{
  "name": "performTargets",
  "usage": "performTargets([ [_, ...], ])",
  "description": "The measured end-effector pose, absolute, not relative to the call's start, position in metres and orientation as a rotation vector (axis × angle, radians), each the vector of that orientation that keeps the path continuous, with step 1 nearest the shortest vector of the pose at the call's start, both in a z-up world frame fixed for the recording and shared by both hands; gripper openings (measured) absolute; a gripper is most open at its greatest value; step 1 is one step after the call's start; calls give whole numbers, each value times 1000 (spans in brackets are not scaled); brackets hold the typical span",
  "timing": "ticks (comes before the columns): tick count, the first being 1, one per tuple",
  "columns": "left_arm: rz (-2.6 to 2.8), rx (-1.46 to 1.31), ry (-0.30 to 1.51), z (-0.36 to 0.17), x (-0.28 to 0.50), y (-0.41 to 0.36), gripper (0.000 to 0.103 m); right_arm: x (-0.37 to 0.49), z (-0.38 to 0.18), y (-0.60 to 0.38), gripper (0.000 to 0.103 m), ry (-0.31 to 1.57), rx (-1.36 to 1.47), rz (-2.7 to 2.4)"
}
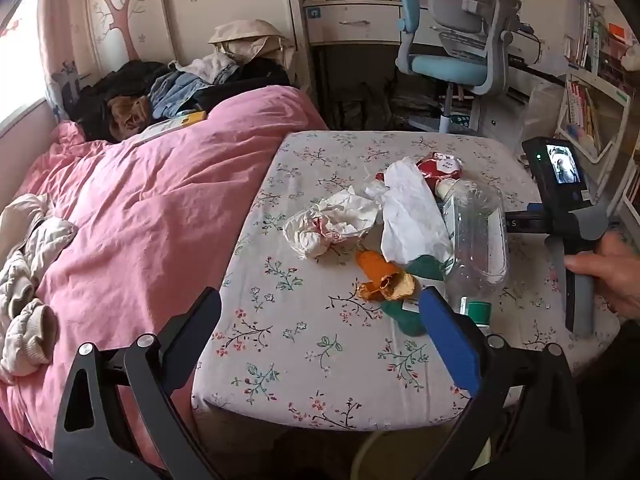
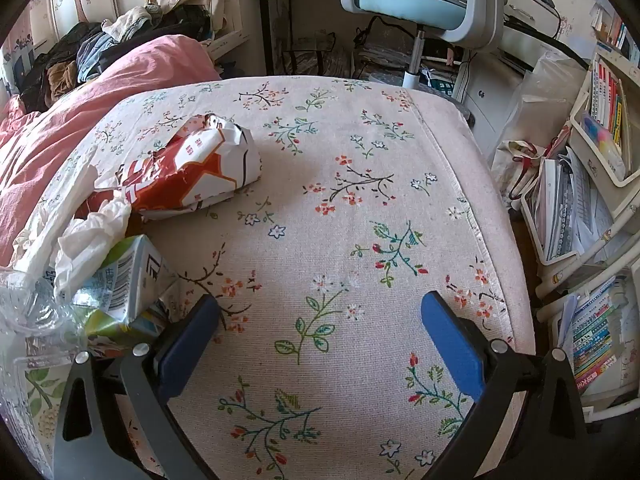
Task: Collect trash
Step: 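Move the right tool toward the clear plastic bottle on the table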
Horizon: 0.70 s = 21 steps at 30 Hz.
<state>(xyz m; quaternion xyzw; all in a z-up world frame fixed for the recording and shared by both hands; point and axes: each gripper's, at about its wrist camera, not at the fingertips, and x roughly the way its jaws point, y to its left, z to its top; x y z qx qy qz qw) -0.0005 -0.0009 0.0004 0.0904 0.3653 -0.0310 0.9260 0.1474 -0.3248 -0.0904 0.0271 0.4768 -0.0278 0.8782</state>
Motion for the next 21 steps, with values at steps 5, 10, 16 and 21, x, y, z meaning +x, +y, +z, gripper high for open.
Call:
performTargets([
  [5, -67, 131, 705, 2, -2, -2, 96, 145, -93, -325, 97, 1003, 35, -68],
  [10, -62, 64, 733, 1, 8, 18, 96, 144, -84, -337, 96, 1082, 7, 2],
  [16, -53, 94, 862, -11, 13, 22, 96, 114, -56, -365, 96, 943, -7, -194],
  [21, -18, 112, 779, -2, -2, 22, 96, 84, -14, -367, 96, 756, 36, -219],
])
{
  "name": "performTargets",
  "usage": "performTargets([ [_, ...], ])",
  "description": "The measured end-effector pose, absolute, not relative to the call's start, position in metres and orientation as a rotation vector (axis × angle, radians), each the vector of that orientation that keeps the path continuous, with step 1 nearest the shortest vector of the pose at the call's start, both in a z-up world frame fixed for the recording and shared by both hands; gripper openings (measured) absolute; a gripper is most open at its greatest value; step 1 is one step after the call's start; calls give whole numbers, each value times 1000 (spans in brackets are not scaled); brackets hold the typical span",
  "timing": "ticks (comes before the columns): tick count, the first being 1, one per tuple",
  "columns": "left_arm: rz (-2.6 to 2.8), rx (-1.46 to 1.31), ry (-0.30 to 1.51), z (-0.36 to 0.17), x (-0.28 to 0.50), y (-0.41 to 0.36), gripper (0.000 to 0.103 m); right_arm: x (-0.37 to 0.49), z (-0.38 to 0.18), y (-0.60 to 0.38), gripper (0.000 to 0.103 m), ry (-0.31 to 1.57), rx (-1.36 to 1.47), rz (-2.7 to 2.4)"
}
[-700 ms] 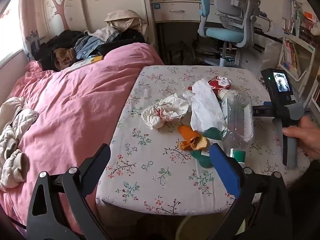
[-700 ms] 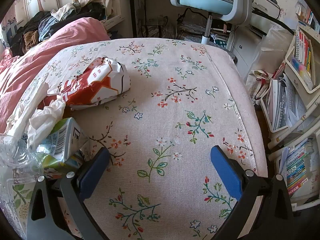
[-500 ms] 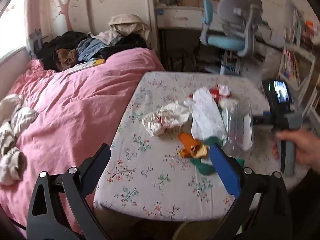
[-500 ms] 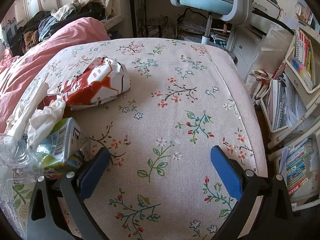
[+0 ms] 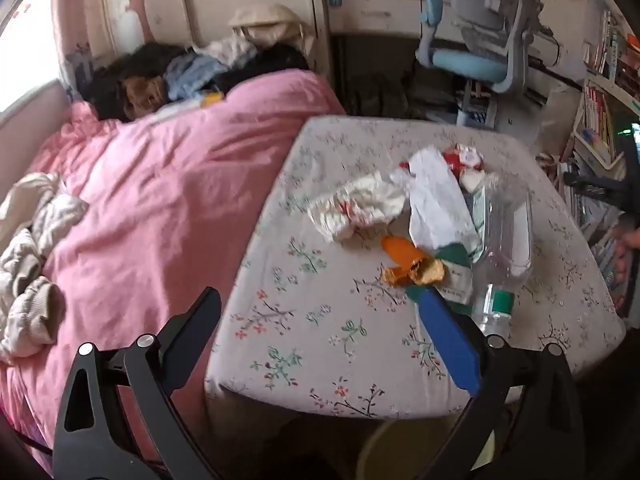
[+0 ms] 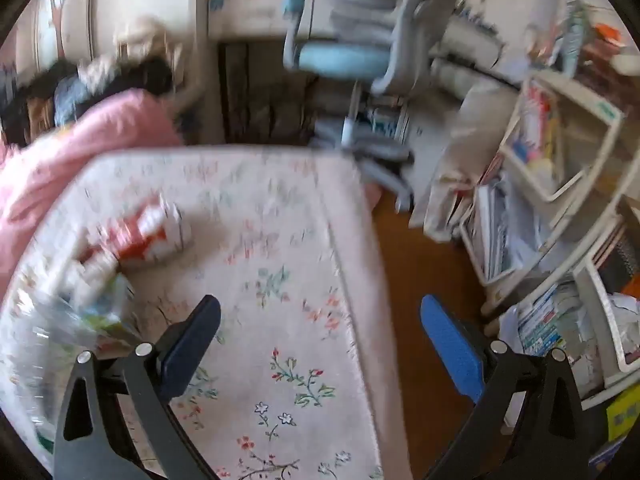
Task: Collect trash
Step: 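Move the right tool toward the clear plastic bottle on the table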
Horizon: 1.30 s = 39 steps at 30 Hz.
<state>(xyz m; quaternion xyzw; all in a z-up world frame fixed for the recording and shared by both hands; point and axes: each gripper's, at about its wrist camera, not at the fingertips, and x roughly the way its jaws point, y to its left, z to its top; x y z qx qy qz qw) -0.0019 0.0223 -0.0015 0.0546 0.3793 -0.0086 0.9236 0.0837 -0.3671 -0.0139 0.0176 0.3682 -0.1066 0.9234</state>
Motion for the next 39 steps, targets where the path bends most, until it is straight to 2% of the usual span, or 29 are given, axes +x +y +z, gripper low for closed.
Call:
performTargets([
  [3, -13, 92, 693, 7, -14, 27, 96, 59, 4, -366, 96, 653, 80, -154],
  [8, 14, 70, 530, 16, -30, 35, 96, 38, 12, -369, 96, 603, 138, -62],
  [16, 18, -15, 684, 11, -19, 54, 96, 26, 5, -386, 96, 609, 176, -98],
  [39, 11, -47, 729, 0, -11, 53, 96, 31, 7, -379, 96, 644, 178, -63],
])
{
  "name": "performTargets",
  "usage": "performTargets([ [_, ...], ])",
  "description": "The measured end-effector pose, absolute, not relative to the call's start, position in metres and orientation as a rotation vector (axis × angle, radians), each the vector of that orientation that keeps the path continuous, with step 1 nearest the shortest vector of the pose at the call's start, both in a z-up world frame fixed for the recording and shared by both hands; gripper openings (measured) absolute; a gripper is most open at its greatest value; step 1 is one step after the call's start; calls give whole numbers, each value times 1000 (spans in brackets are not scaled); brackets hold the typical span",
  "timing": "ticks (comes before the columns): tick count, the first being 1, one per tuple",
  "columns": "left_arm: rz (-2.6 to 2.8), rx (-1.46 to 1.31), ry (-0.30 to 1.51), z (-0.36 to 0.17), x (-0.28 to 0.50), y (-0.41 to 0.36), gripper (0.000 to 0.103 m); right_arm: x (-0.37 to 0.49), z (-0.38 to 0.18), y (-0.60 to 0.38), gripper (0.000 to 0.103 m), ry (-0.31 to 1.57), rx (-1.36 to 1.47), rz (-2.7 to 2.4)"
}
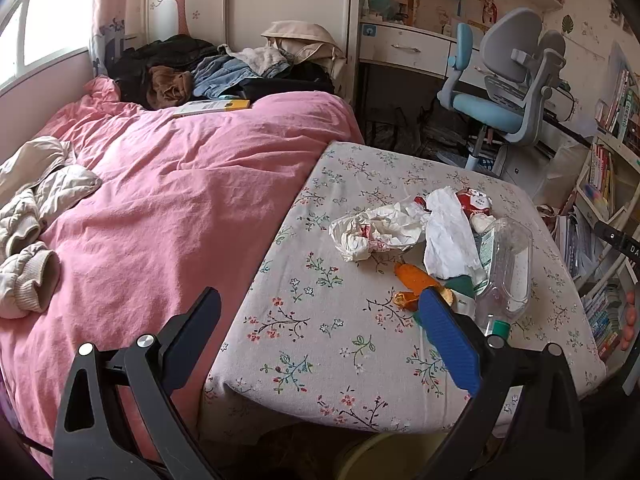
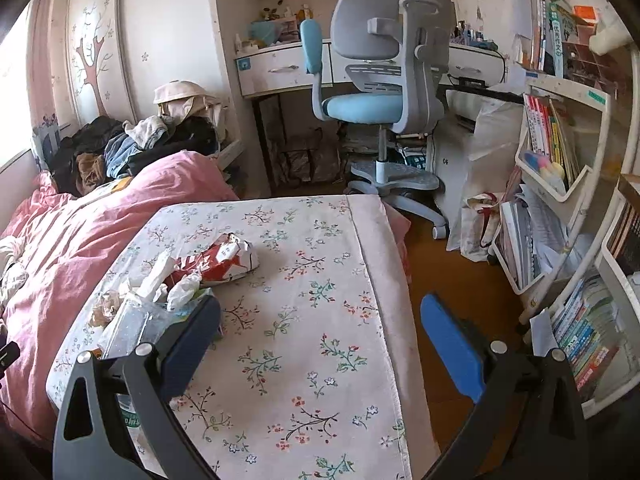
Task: Collect trash
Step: 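Move the right tool toward the clear plastic bottle on the table, then close the right tool around the clear plastic bottle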
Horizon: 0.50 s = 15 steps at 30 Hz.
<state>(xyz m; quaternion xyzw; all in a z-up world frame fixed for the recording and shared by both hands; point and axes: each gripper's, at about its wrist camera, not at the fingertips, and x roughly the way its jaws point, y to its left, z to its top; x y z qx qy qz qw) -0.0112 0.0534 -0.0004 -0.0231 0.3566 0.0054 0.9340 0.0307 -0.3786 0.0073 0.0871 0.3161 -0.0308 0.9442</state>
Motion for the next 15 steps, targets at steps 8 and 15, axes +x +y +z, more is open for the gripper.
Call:
performTargets([
  [8, 23, -41, 737, -3, -10, 56, 96, 25, 5, -388, 96, 658, 379, -4],
  [15, 32, -38, 742, -4, -9, 57, 96, 26, 2, -365, 96, 699, 350, 104],
])
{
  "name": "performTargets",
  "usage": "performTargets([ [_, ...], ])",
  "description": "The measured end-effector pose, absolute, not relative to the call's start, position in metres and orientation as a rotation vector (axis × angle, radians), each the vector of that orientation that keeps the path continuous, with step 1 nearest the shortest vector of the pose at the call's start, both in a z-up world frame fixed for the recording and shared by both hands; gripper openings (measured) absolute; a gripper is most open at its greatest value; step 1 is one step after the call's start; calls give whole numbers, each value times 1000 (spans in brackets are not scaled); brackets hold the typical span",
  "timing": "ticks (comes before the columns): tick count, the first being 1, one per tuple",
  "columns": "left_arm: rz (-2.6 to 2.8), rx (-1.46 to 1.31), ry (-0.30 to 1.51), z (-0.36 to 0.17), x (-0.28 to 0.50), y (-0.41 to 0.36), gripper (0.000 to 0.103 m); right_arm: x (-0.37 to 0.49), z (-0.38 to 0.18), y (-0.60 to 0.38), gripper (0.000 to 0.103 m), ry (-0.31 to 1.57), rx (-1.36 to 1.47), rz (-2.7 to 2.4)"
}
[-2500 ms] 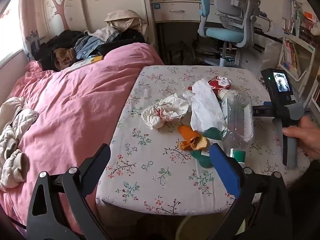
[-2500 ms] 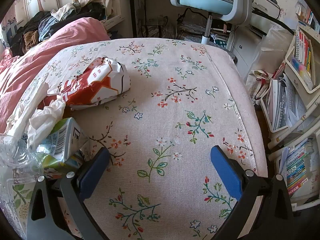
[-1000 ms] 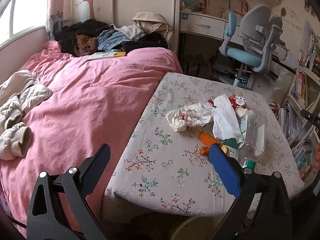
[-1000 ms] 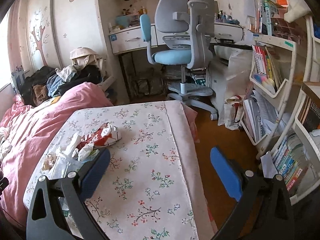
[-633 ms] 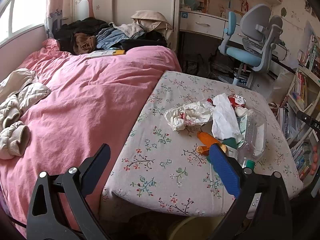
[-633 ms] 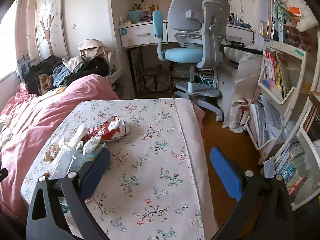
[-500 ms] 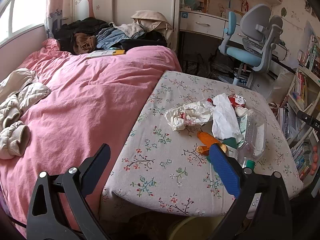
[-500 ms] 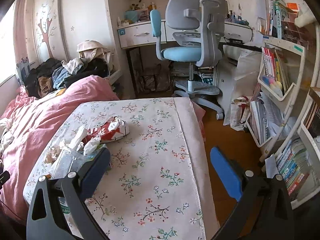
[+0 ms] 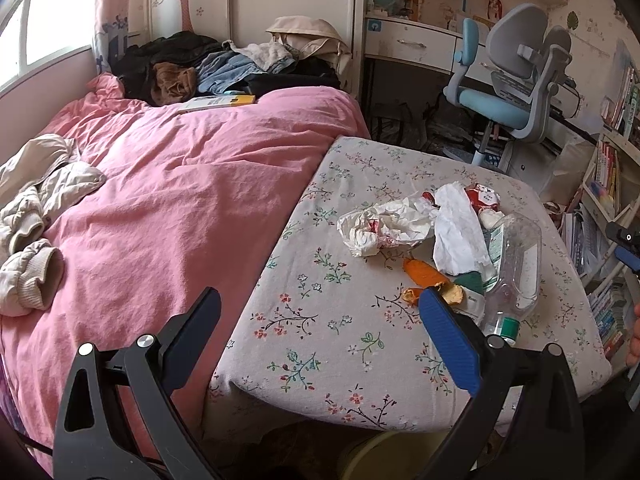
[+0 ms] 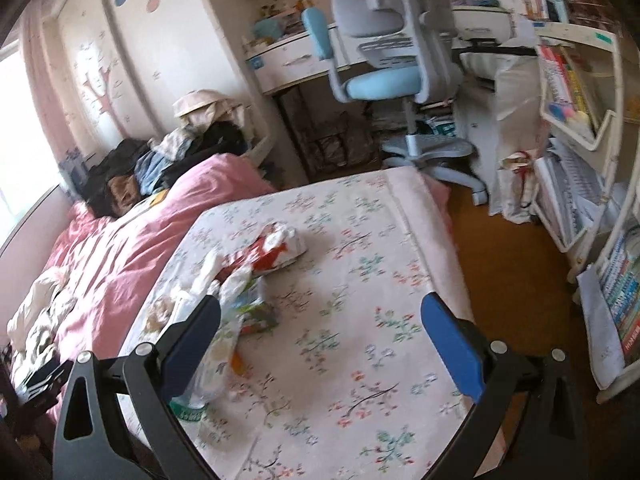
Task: Collect trash
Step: 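Close the right tool around the clear plastic bottle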
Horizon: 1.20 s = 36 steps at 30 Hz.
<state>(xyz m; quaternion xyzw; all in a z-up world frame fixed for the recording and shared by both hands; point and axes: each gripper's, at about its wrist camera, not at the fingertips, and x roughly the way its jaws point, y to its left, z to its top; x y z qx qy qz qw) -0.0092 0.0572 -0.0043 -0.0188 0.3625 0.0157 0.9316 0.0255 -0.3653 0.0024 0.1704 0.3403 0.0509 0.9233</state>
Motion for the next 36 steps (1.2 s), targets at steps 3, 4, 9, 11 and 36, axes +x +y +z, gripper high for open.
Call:
performTargets([
  [3, 38, -24, 749, -7, -8, 55, 96, 27, -1, -356, 96, 727, 331, 156],
  [4, 39, -20, 750, -7, -7, 55, 96, 28, -2, -353, 96, 734, 325, 170],
  [9, 44, -3, 757, -10, -6, 50, 96, 29, -4, -335, 96, 764, 292, 247],
  [11, 46, 6, 758, -11, -6, 48, 96, 30, -5, -327, 96, 775, 299, 289],
  [36, 54, 16, 772, -15, -4, 49, 96, 57, -46, -256, 53, 910, 471, 349],
])
